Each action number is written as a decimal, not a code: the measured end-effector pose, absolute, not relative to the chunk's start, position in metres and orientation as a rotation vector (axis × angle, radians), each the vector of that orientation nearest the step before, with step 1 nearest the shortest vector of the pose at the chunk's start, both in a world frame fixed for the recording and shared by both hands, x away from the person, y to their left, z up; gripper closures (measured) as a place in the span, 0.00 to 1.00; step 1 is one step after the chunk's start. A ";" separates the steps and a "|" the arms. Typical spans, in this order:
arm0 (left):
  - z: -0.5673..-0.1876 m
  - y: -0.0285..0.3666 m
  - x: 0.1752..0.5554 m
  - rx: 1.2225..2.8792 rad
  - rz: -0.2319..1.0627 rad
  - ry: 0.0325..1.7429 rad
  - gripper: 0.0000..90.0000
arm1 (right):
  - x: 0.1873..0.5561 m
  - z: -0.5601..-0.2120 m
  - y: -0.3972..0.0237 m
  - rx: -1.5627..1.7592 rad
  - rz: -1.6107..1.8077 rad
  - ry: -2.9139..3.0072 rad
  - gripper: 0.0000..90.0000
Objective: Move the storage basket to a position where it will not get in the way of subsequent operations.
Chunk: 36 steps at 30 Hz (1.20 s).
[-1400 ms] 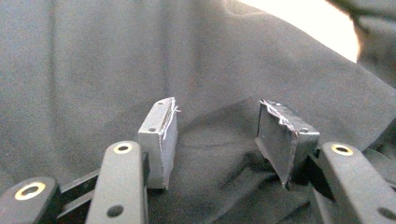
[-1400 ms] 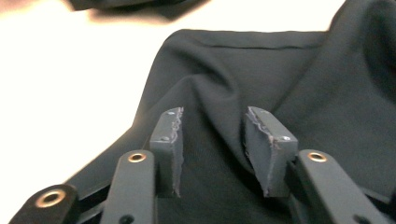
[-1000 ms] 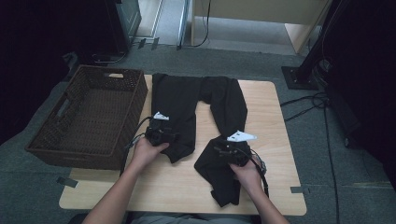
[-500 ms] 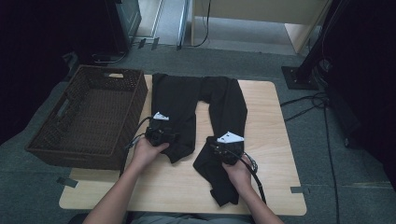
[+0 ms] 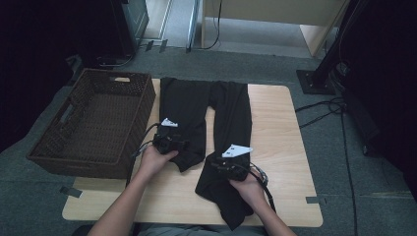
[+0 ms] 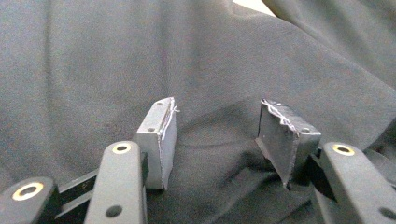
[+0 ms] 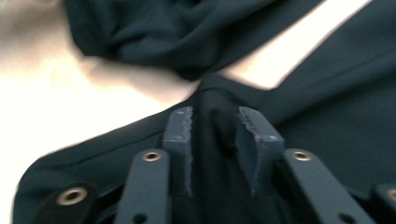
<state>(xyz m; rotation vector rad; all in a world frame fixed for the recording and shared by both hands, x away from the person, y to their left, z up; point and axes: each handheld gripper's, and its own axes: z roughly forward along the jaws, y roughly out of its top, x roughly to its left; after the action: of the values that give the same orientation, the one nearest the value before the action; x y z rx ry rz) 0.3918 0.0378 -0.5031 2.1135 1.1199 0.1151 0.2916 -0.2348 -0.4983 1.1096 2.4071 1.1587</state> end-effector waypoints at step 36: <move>-0.503 0.036 0.390 2.119 0.129 1.120 0.52 | 0.302 -0.445 -0.316 1.414 1.046 2.065 0.98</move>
<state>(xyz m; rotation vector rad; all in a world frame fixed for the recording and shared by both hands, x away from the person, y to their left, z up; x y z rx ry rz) 0.3902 0.0365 -0.5032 2.1189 1.1195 0.1287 0.3018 -0.3163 -0.4448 1.4137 2.0648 1.0458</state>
